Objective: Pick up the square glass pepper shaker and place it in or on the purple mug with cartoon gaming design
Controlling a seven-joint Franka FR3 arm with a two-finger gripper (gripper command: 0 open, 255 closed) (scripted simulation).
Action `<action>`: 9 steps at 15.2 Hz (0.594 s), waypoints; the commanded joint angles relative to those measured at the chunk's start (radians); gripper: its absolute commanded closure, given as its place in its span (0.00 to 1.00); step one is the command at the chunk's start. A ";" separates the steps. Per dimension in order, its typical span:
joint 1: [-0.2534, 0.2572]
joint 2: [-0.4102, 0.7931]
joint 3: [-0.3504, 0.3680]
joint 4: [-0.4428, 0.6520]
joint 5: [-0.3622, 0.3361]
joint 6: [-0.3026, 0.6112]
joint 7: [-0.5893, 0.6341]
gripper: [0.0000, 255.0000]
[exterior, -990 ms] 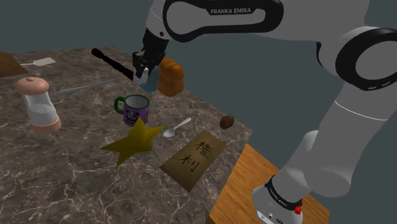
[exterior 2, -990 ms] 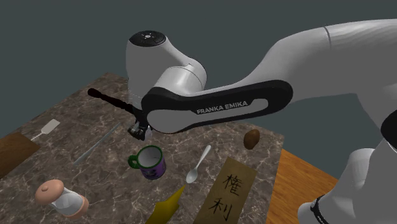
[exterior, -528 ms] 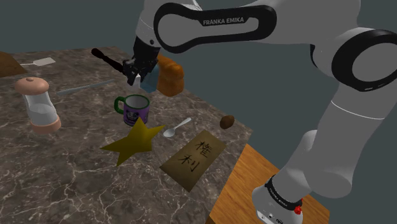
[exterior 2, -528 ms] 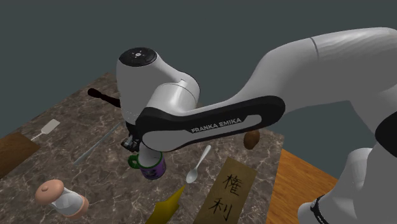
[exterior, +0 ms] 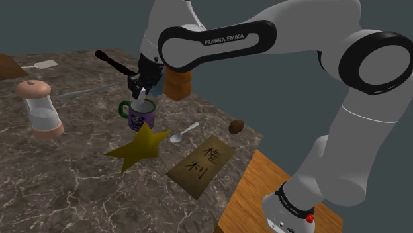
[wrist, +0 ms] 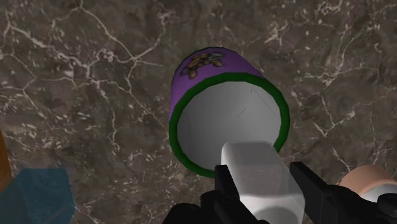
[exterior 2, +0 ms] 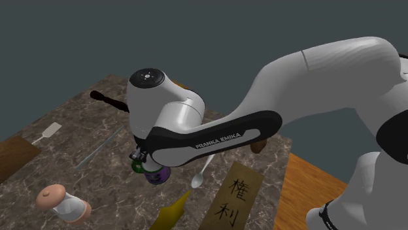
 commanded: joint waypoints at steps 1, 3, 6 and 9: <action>0.000 0.005 -0.001 -0.011 -0.002 0.017 0.001 1.00; 0.000 0.005 -0.001 -0.011 -0.002 0.017 0.001 1.00; 0.000 0.005 -0.001 -0.011 -0.002 0.017 0.001 1.00; 0.000 0.005 -0.001 -0.011 -0.002 0.017 0.001 0.00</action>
